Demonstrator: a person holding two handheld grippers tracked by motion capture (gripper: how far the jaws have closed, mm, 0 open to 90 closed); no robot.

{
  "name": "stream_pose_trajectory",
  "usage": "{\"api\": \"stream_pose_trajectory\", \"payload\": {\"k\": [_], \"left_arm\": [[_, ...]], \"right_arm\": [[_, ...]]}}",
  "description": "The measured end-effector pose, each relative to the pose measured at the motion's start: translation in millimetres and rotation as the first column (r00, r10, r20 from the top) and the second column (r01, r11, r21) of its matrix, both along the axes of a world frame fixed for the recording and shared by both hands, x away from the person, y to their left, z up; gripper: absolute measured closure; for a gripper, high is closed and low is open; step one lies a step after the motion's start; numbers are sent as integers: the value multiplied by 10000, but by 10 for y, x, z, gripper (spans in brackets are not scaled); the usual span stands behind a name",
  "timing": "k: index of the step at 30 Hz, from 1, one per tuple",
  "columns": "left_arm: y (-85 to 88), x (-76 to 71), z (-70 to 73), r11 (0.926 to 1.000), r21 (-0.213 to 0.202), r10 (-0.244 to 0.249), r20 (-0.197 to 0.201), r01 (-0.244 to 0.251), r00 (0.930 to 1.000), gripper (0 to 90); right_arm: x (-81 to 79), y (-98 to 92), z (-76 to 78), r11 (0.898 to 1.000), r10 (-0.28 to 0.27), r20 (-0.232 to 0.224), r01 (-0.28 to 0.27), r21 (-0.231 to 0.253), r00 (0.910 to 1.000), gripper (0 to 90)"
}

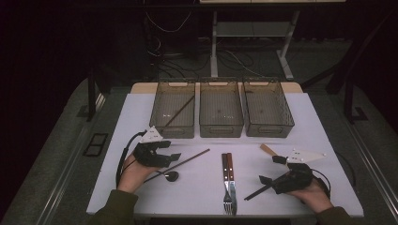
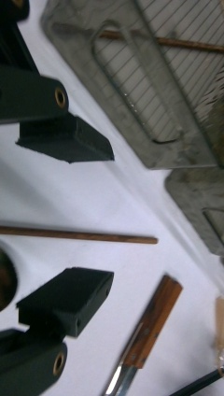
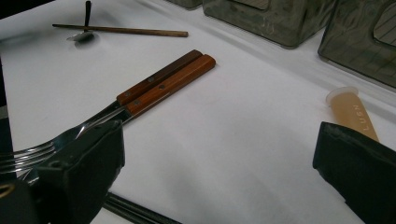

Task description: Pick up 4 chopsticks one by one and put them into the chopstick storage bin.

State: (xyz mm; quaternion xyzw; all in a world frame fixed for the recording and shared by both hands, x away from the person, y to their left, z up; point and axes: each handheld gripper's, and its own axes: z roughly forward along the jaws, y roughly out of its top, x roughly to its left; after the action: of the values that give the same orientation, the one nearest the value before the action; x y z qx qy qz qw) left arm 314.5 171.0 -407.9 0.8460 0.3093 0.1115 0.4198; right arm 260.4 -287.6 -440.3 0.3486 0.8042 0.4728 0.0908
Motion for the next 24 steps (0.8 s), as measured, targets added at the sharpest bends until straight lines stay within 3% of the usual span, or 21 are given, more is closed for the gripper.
{"api": "stream_pose_trajectory", "payload": {"k": [11,24], "left_arm": [[61,-211,-141,9998,157,-149,-133,152,9998,582],[0,-186,-286,9932,1024,-511,-432,553,9978,737]], "right_arm": [[-5,1,3,10000,-13,21,13,-22,10000,24],[-7,11,1,10000,50,42,-50,-61,10000,24]]}}
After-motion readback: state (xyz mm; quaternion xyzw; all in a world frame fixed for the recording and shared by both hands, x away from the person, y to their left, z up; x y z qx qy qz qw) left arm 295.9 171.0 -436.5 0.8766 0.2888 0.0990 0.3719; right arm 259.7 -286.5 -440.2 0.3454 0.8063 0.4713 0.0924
